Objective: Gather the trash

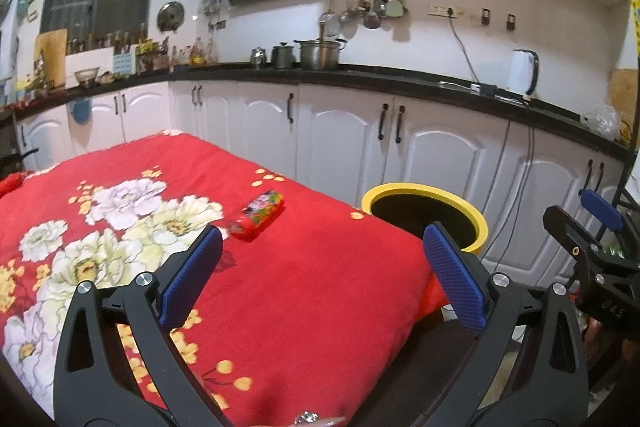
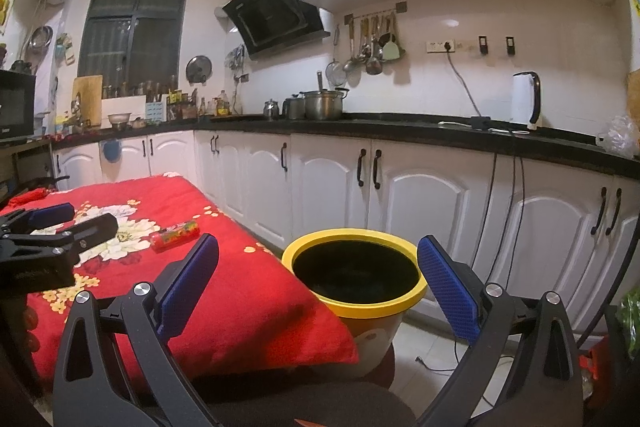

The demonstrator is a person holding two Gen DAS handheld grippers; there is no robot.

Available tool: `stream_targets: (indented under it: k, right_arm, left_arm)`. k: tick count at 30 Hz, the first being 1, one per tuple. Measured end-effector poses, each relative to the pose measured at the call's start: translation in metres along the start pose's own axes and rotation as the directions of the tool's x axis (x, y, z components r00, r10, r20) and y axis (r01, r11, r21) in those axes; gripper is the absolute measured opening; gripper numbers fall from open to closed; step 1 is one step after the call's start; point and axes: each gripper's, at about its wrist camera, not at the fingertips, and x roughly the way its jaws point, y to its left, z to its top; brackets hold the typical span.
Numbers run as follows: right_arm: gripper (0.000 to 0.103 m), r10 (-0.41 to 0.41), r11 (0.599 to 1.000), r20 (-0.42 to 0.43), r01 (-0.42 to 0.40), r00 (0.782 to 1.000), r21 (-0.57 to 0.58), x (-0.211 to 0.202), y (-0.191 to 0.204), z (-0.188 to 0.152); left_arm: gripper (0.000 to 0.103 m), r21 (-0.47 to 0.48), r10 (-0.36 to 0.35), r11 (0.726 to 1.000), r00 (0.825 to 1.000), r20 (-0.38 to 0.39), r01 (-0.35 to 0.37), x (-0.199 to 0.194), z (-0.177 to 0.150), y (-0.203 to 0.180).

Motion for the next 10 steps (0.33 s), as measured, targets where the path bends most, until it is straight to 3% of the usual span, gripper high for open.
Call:
stream_targets:
  k: [4, 6, 7, 8, 9, 10]
  right_arm:
    - [0.097, 0.099, 0.994, -0.015, -0.100, 0.995, -0.040, 0.010, 0.026, 0.013]
    - [0.097, 0.210, 0.974, -0.037, -0.212, 0.977, -0.075, 0.021, 0.060, 0.026]
    - [0.097, 0.263, 0.959, -0.061, -0.267, 0.963, -0.094, 0.028, 0.081, 0.032]
    - [0.097, 0.338, 0.929, -0.112, -0.350, 0.934, -0.117, 0.039, 0.116, 0.038]
    - [0.097, 0.410, 0.896, -0.148, -0.428, 0.900, -0.120, 0.046, 0.147, 0.042]
    - [0.097, 0.462, 0.865, -0.176, -0.486, 0.869, -0.124, 0.051, 0.172, 0.043]
  left_arm:
    - [0.092, -0.086, 0.041, 0.995, 0.998, -0.045, -0.045, -0.011, 0.005, 0.037]
    - [0.092, -0.150, 0.105, 0.982, 0.990, -0.090, -0.118, -0.022, 0.006, 0.076]
    - [0.092, -0.169, 0.136, 0.974, 0.985, -0.109, -0.153, -0.026, 0.006, 0.091]
    - [0.092, -0.218, 0.211, 0.947, 0.969, -0.130, -0.235, -0.040, 0.002, 0.125]
    - [0.092, -0.250, 0.273, 0.920, 0.951, -0.143, -0.302, -0.051, 0.000, 0.150]
    - [0.092, -0.275, 0.349, 0.882, 0.922, -0.167, -0.383, -0.064, -0.004, 0.177]
